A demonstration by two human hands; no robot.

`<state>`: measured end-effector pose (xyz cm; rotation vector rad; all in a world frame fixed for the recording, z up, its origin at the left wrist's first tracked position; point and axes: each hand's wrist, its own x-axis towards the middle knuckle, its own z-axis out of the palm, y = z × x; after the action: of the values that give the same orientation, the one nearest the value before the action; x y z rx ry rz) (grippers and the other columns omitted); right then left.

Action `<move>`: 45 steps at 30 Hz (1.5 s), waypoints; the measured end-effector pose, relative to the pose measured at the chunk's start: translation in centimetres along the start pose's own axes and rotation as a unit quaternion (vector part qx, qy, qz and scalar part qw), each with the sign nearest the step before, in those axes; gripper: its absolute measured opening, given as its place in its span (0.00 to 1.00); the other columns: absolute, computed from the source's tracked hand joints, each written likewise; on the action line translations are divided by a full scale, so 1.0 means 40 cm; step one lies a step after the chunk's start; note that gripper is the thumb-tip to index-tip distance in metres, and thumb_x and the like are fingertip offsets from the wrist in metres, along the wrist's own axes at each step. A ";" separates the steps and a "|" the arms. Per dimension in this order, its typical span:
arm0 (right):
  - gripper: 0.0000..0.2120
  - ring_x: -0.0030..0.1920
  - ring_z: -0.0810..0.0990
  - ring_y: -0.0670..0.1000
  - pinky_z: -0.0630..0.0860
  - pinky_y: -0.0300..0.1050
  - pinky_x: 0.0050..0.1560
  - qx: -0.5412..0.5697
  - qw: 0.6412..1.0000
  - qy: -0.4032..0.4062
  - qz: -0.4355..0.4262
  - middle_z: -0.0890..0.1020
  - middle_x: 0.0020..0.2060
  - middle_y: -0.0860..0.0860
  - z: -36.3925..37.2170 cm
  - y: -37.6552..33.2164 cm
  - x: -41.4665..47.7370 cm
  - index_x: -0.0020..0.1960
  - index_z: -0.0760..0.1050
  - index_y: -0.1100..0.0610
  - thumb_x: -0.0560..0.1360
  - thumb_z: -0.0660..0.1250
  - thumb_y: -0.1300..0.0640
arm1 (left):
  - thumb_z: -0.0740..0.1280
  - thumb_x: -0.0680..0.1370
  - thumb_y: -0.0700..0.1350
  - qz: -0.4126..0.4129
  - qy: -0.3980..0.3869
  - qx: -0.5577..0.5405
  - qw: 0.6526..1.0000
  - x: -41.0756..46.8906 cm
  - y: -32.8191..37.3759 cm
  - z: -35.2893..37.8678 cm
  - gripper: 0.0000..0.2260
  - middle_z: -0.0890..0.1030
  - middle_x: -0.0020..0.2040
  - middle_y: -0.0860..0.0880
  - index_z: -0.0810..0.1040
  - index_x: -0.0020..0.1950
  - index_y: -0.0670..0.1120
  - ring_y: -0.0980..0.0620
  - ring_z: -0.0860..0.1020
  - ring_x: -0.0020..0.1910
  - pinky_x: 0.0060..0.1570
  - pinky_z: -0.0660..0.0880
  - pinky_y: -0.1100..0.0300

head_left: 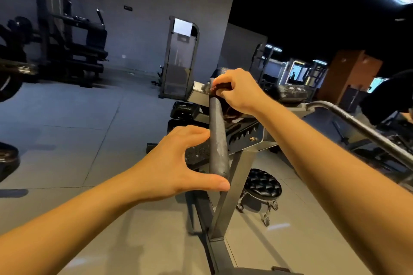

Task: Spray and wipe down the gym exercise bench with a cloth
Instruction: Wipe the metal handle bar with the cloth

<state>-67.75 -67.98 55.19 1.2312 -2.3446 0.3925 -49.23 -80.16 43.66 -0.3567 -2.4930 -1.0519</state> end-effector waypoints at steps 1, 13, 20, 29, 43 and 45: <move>0.11 0.51 0.79 0.47 0.74 0.36 0.50 0.015 1.000 -0.013 -0.015 0.82 0.48 0.46 -0.015 -0.015 -0.034 0.56 0.86 0.55 0.80 0.68 0.65 | 0.74 0.60 0.71 0.000 0.000 0.000 1.000 0.003 -0.001 0.000 0.36 0.61 0.59 0.83 0.63 0.64 0.73 0.79 0.61 0.65 0.54 0.63 0.78; 0.11 0.49 0.74 0.43 0.71 0.37 0.51 -0.034 0.994 -0.074 -0.079 0.76 0.46 0.42 -0.051 -0.023 -0.073 0.55 0.85 0.52 0.78 0.69 0.64 | 0.73 0.56 0.77 -0.004 0.014 -0.025 1.000 0.004 -0.034 0.018 0.49 0.68 0.67 0.71 0.69 0.75 0.64 0.69 0.65 0.68 0.62 0.65 0.68; 0.15 0.56 0.77 0.56 0.74 0.42 0.52 -0.061 0.998 -0.024 -0.003 0.79 0.53 0.51 0.015 -0.006 0.046 0.59 0.84 0.55 0.78 0.66 0.67 | 0.74 0.59 0.73 -0.026 0.002 -0.010 1.000 0.002 -0.025 0.001 0.49 0.68 0.69 0.66 0.67 0.78 0.60 0.65 0.65 0.69 0.62 0.62 0.68; 0.11 0.52 0.78 0.45 0.75 0.37 0.51 0.063 0.981 -0.115 -0.141 0.78 0.51 0.45 -0.090 -0.127 -0.307 0.57 0.84 0.51 0.79 0.69 0.63 | 0.76 0.61 0.72 -0.011 0.031 -0.104 0.994 -0.011 -0.040 0.046 0.35 0.76 0.63 0.66 0.72 0.67 0.73 0.66 0.72 0.66 0.64 0.69 0.62; 0.10 0.53 0.77 0.44 0.76 0.35 0.53 0.121 0.986 -0.050 -0.105 0.77 0.49 0.42 -0.057 -0.100 -0.294 0.53 0.84 0.50 0.79 0.69 0.64 | 0.77 0.64 0.70 -0.034 0.024 -0.104 0.994 -0.017 -0.032 0.047 0.32 0.75 0.61 0.69 0.69 0.65 0.79 0.70 0.70 0.65 0.63 0.67 0.63; 0.14 0.54 0.79 0.44 0.76 0.36 0.54 0.166 0.973 -0.070 -0.146 0.78 0.50 0.41 -0.075 -0.108 -0.354 0.56 0.82 0.46 0.79 0.70 0.64 | 0.78 0.66 0.67 -0.028 0.028 -0.104 0.994 -0.017 -0.035 0.051 0.32 0.76 0.62 0.66 0.70 0.67 0.77 0.67 0.72 0.66 0.67 0.68 0.58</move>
<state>-56.39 -59.17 50.56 1.7855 -2.2217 0.6314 -49.73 -79.69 41.20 -0.3150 -2.3632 -1.3307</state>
